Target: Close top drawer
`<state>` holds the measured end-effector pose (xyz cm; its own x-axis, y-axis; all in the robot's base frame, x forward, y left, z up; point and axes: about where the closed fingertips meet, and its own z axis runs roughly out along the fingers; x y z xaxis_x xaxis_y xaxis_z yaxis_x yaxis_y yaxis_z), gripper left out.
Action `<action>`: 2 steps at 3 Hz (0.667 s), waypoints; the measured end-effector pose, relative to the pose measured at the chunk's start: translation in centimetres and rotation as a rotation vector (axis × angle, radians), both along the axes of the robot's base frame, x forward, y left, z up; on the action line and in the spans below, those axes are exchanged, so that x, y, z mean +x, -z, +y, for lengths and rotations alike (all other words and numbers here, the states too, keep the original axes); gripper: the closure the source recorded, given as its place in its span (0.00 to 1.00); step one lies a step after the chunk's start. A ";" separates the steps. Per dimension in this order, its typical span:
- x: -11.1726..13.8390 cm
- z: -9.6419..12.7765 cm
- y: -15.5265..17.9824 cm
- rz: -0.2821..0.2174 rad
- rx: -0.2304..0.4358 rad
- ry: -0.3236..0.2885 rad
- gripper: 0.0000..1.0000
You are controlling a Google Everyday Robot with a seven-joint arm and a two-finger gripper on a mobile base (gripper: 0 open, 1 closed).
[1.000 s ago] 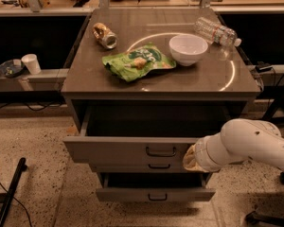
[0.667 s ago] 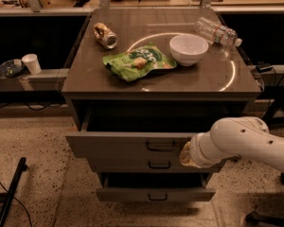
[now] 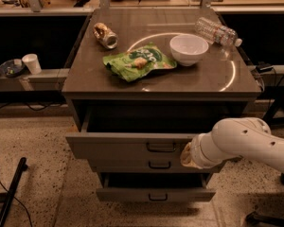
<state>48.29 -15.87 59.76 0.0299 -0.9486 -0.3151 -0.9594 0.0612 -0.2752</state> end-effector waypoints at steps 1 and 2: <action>0.0 0.0 0.0 0.000 0.000 -0.001 0.28; 0.0 0.0 0.0 0.000 0.000 -0.001 0.00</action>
Offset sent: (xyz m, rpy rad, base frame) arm -0.0001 0.0000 0.0001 0.0003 -0.0003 0.0011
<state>48.28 -15.86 59.77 0.0311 -0.9485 -0.3154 -0.9595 0.0601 -0.2754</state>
